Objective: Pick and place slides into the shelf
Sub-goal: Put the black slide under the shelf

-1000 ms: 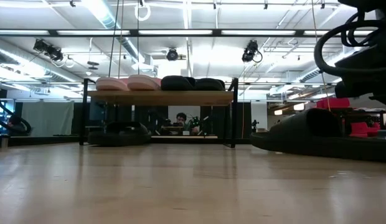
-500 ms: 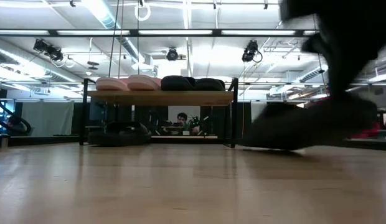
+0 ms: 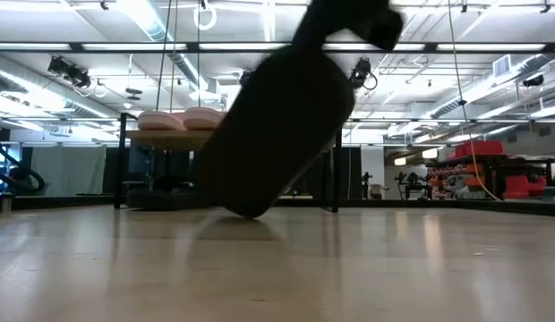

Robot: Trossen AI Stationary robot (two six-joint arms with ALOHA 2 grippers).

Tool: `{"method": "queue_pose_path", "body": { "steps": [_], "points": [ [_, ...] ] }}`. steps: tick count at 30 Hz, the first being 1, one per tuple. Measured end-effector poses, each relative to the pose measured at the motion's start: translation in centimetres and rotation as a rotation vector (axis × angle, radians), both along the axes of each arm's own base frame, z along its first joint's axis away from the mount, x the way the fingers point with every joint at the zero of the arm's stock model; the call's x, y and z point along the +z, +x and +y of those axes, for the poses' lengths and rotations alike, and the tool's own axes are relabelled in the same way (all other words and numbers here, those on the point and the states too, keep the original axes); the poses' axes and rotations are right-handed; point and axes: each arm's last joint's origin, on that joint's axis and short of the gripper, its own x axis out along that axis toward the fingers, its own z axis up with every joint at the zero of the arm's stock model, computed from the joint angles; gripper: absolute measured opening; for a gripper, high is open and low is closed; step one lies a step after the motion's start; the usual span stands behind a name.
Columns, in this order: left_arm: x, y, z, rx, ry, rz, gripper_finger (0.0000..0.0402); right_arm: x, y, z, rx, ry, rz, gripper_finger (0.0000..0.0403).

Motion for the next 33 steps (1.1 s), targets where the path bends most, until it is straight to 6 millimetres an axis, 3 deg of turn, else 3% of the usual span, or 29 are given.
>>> {"method": "queue_pose_path", "body": {
  "steps": [5, 12, 21, 33],
  "points": [
    [0.1, -0.2, -0.1, -0.010, -0.003, -0.002, 0.0198, -4.7, 3.1, -1.8, 0.022, -0.168, 0.060, 0.0000],
    [0.1, -0.2, -0.1, -0.001, -0.014, -0.008, 0.0199, -8.4, 7.8, -6.7, -0.137, -0.333, 0.122, 0.0000],
    [0.1, -0.1, -0.1, 0.009, -0.031, -0.018, 0.0196, -9.2, 12.6, -12.8, -0.248, -0.353, 0.118, 0.0000],
    [0.1, -0.1, -0.1, 0.008, -0.035, -0.013, 0.0194, -9.1, 13.4, -17.6, -0.350, -0.351, 0.107, 0.0000]
  ]
}}
